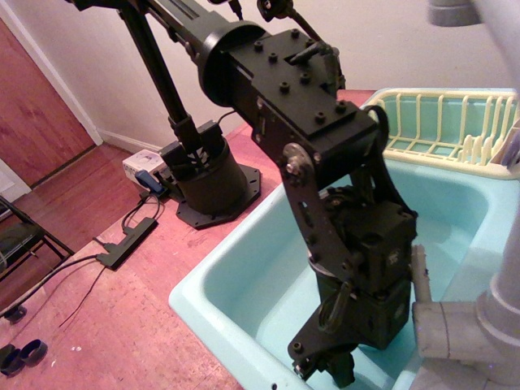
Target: Flip cup upright
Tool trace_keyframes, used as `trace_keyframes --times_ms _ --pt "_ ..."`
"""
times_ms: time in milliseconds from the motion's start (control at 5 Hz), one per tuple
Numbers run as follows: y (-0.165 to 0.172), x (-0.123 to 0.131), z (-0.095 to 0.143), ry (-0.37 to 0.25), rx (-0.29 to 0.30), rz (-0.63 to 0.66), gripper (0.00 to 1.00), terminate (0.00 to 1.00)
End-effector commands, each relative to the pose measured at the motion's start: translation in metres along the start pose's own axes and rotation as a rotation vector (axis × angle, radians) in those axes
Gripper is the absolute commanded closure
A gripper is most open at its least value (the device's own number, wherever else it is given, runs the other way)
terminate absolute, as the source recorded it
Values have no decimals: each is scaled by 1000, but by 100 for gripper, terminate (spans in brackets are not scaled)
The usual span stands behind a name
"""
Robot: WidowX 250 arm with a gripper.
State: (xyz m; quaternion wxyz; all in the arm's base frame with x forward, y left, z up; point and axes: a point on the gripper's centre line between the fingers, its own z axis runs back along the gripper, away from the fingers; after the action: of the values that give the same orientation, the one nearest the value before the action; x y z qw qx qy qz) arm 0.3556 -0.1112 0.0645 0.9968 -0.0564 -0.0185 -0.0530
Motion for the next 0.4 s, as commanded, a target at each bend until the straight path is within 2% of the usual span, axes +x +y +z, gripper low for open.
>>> trace_keyframes --times_ms 0,200 --pt "25 11 67 -7 77 -41 0 0" --pt "39 0 120 55 150 -59 0 0"
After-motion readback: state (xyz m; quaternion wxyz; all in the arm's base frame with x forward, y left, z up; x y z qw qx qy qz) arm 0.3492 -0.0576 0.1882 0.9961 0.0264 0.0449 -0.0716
